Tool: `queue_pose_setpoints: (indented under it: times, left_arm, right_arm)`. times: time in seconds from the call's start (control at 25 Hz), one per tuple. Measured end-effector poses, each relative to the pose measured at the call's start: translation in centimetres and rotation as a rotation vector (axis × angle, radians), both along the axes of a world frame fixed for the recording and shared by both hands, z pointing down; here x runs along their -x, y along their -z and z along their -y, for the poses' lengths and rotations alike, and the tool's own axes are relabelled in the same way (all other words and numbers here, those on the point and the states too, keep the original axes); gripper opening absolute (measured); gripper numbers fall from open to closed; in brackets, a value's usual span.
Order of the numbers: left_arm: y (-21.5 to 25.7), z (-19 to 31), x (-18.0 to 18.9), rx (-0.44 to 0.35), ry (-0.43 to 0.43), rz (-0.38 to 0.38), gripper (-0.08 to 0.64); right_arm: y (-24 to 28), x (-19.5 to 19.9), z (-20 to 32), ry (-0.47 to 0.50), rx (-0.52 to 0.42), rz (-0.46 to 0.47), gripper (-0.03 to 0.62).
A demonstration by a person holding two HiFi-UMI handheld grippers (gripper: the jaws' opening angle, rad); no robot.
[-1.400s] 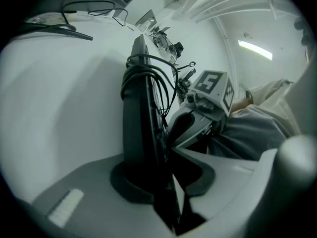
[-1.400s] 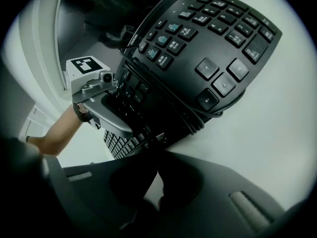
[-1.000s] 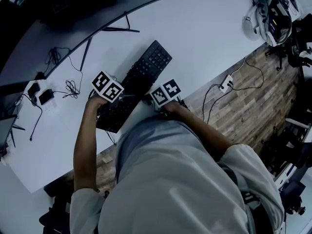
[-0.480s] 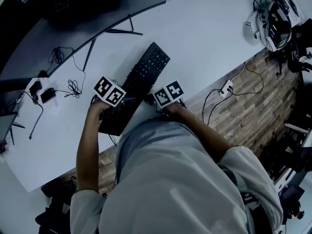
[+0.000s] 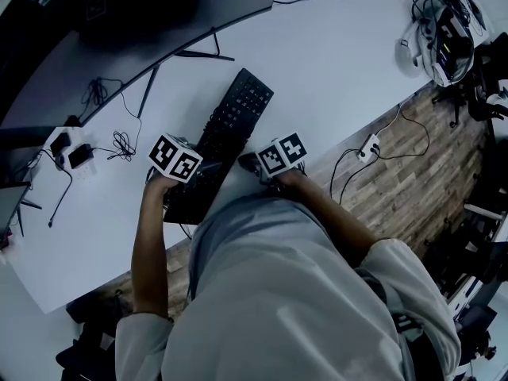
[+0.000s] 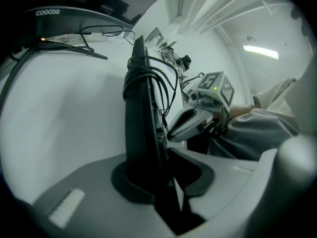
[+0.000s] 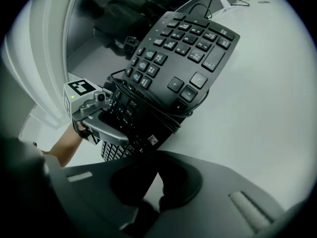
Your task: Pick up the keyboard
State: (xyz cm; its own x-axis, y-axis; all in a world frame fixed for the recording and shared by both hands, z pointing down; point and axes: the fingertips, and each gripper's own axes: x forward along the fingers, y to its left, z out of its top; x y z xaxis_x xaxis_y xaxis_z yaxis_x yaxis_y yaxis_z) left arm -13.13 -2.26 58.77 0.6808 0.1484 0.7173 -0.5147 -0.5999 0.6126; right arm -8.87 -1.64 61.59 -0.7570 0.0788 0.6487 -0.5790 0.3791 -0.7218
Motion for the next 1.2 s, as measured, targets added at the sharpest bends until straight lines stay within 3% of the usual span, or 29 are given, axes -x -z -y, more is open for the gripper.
queue_pose_setpoints:
  times: [0.32,1.2]
  left_arm:
    - [2.2,1.2,0.7,-0.078,0.064,-0.008,0.0]
    - [6.0,1.6,0.5,-0.153,0.141,-0.093,0.0]
  right_arm:
    - [1.0,-1.2,0.6,-0.021,-0.019,0.005,0.003]
    - [3.0,-1.5,1.4,-0.044,-0.058,0.036,0.002]
